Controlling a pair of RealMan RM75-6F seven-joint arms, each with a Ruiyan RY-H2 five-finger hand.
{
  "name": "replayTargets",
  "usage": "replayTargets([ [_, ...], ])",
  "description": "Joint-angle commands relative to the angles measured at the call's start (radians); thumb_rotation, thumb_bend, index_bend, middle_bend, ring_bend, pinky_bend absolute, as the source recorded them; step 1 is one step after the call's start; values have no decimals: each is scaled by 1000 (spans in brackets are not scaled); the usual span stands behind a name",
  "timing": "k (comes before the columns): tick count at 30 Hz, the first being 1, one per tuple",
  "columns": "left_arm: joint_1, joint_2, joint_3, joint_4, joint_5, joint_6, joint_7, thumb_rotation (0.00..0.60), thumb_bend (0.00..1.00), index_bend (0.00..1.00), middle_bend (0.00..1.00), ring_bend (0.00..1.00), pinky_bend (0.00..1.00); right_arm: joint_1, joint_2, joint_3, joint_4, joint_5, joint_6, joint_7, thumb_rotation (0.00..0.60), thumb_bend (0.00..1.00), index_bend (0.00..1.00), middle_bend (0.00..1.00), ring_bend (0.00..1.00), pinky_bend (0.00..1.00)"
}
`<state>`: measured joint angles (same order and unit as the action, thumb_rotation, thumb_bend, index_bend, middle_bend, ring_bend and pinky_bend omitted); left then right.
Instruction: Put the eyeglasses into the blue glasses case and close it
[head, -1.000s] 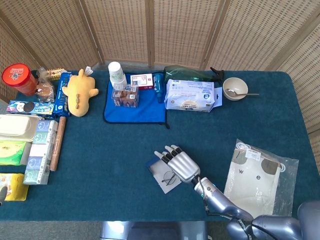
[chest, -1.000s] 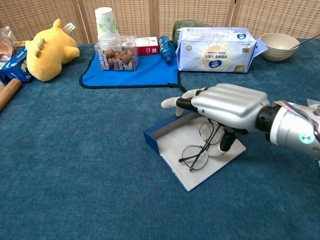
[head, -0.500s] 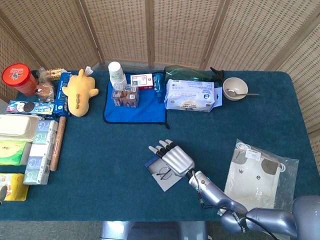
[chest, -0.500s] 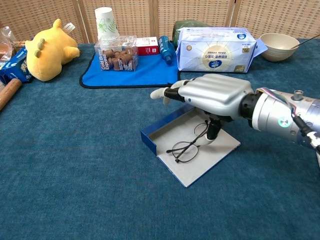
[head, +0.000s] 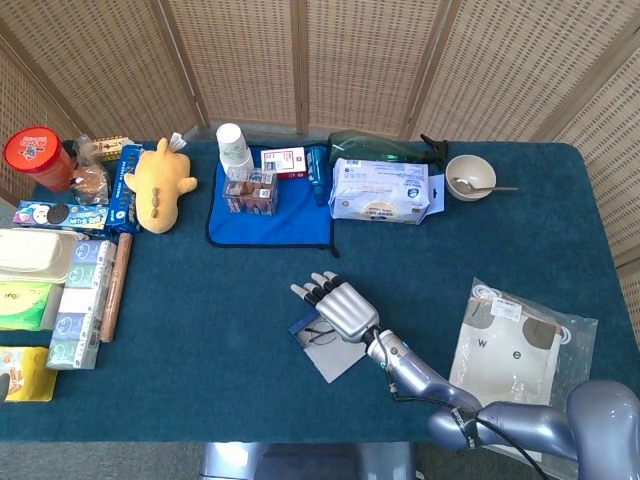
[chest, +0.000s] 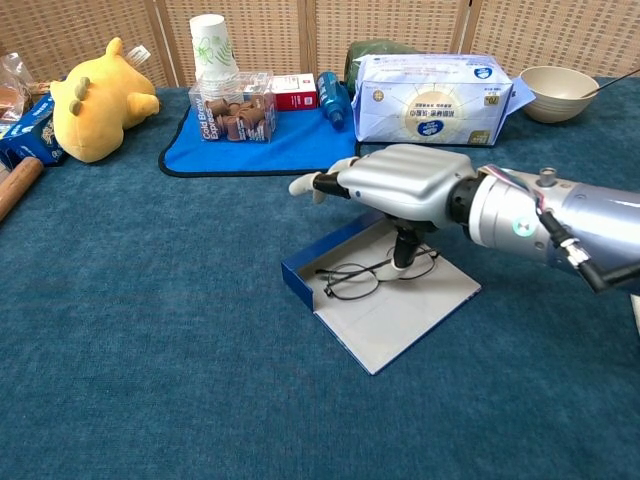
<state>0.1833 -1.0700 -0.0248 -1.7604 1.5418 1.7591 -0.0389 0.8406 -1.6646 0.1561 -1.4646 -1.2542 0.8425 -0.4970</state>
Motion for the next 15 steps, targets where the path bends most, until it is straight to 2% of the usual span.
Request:
replayTargets([
  [1,0,0,0,1,0,0,-1,600,294,182,95,0,0,15,-9,8,16,10,-11,3,600,164,36,170,95,165],
  [15,-1,-7,-1,6,-3,-5,-1,600,295,182,96,0,0,59,-20,20,30,42,-14,-29,600,164,36,172,95,165],
])
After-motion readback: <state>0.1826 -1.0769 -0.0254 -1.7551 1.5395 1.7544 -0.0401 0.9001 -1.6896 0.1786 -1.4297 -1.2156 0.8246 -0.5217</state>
